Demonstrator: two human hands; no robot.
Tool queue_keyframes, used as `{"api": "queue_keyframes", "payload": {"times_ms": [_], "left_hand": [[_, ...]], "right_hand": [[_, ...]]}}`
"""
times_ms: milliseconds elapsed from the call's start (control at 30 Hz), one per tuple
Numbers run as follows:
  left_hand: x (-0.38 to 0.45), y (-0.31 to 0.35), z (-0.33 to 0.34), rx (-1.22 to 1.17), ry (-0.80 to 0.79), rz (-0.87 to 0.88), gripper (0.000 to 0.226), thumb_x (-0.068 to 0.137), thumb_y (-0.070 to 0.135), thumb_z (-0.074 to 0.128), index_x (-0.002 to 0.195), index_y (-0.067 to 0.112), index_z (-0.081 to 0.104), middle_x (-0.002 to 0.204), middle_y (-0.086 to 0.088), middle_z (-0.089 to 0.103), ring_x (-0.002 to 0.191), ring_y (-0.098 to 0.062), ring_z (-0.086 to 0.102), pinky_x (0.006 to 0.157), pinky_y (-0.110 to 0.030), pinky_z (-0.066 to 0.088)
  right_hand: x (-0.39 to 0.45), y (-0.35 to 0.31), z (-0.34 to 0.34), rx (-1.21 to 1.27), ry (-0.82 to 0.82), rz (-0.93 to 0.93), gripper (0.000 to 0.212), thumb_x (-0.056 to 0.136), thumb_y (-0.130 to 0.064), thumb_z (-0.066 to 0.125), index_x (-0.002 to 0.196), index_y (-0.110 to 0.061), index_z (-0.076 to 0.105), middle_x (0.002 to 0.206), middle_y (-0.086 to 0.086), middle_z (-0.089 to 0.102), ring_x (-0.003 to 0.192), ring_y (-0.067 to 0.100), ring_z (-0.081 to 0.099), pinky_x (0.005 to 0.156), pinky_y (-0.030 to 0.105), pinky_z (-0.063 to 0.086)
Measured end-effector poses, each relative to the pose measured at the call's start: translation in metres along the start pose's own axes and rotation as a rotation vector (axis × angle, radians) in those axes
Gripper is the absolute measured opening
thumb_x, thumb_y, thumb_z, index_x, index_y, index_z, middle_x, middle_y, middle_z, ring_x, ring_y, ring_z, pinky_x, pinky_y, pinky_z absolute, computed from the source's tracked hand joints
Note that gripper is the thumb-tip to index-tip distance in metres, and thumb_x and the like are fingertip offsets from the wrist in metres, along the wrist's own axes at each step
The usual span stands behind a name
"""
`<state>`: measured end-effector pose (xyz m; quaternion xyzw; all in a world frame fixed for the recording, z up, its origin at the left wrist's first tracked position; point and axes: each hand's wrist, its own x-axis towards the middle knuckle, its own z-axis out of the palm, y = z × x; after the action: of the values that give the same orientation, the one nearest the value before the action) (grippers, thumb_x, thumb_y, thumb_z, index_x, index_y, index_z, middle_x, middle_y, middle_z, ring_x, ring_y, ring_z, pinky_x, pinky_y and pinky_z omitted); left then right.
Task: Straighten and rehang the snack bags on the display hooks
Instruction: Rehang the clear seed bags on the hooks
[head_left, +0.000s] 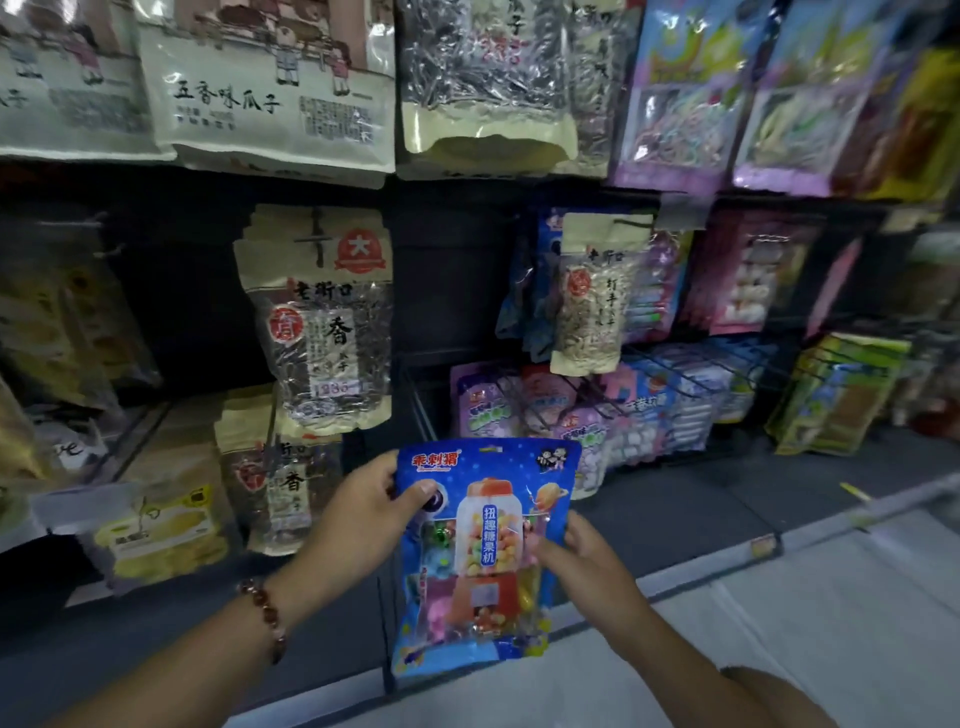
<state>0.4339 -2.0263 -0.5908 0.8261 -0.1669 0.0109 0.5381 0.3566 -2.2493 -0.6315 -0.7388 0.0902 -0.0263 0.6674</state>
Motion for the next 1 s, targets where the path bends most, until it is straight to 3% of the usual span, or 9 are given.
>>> {"api": "queue_keyframes", "payload": {"times_ms": [67,167,233,333,400,533,667,833,1000], "left_hand": [[0.007,0.014,0.011,-0.034,-0.008,0.022,0.017,0.094,0.018,0.063,0.101,0.033,0.063,0.084,0.019,0.073,0.076,0.003,0.068,0.055,-0.011,0.045],[0.023,0.042,0.025,-0.063,0.006,0.076,0.013,0.094,0.018,0.063,0.100,0.030,0.065,0.084,0.013,0.074,0.073,0.001,0.068,0.057,-0.013,0.045],[0.038,0.063,0.034,-0.083,0.011,0.122,0.010,0.093,0.019,0.064,0.097,0.028,0.066,0.084,0.013,0.074,0.073,0.000,0.068,0.062,-0.022,0.048],[0.062,0.100,0.055,-0.111,0.004,0.168,0.007,0.093,0.020,0.064,0.094,0.026,0.066,0.082,0.011,0.074,0.069,-0.001,0.068,0.058,-0.030,0.050],[0.079,0.126,0.074,-0.149,-0.019,0.206,0.009,0.094,0.019,0.063,0.095,0.027,0.066,0.084,0.009,0.074,0.071,-0.004,0.069,0.062,-0.032,0.052],[0.116,0.171,0.119,-0.125,-0.089,0.301,0.013,0.095,0.019,0.061,0.094,0.031,0.065,0.086,0.009,0.074,0.077,-0.007,0.069,0.067,-0.032,0.052],[0.156,0.205,0.174,-0.083,-0.129,0.325,0.006,0.094,0.024,0.062,0.100,0.024,0.065,0.089,0.006,0.073,0.080,-0.011,0.069,0.075,-0.035,0.055],[0.208,0.245,0.226,-0.053,-0.197,0.390,0.011,0.093,0.029,0.064,0.104,0.026,0.063,0.085,0.006,0.073,0.071,-0.009,0.069,0.070,-0.036,0.058],[0.263,0.264,0.260,-0.059,-0.169,0.388,0.015,0.090,0.025,0.068,0.096,0.033,0.057,0.086,0.008,0.070,0.072,-0.012,0.069,0.060,-0.030,0.054]], "right_hand": [[-0.002,-0.008,-0.016,0.012,0.052,-0.018,0.019,0.095,-0.012,0.060,0.110,-0.021,0.065,0.103,-0.006,0.074,0.094,0.006,0.070,0.069,0.015,0.051],[0.000,-0.020,-0.044,-0.015,0.111,-0.052,0.022,0.094,-0.023,0.062,0.116,-0.025,0.063,0.115,-0.004,0.070,0.105,0.010,0.066,0.090,0.032,0.053],[0.001,-0.031,-0.064,-0.031,0.166,-0.091,0.051,0.088,-0.036,0.069,0.135,-0.033,0.048,0.131,-0.009,0.060,0.118,0.011,0.059,0.101,0.041,0.048],[-0.002,-0.054,-0.092,-0.118,0.263,-0.223,0.084,0.085,-0.043,0.072,0.145,-0.054,0.014,0.143,-0.022,0.039,0.126,0.005,0.047,0.100,0.035,0.048],[-0.005,-0.068,-0.113,-0.218,0.328,-0.306,0.092,0.084,-0.045,0.071,0.149,-0.053,0.006,0.146,-0.029,0.025,0.133,0.000,0.035,0.094,0.018,0.046],[0.005,-0.085,-0.164,-0.373,0.412,-0.362,0.087,0.085,-0.041,0.071,0.149,-0.053,0.012,0.135,-0.028,0.027,0.123,-0.008,0.030,0.080,0.008,0.039],[0.032,-0.095,-0.224,-0.367,0.473,-0.346,0.086,0.081,-0.045,0.074,0.143,-0.058,0.017,0.135,-0.020,0.028,0.127,-0.001,0.030,0.097,0.024,0.034],[0.089,-0.114,-0.302,-0.368,0.475,-0.321,0.089,0.079,-0.052,0.073,0.148,-0.054,0.018,0.153,-0.011,0.027,0.140,0.014,0.029,0.107,0.038,0.035],[0.156,-0.139,-0.355,-0.379,0.434,-0.335,0.088,0.082,-0.044,0.073,0.149,-0.052,0.018,0.153,-0.010,0.026,0.137,0.014,0.032,0.098,0.032,0.032]]}}
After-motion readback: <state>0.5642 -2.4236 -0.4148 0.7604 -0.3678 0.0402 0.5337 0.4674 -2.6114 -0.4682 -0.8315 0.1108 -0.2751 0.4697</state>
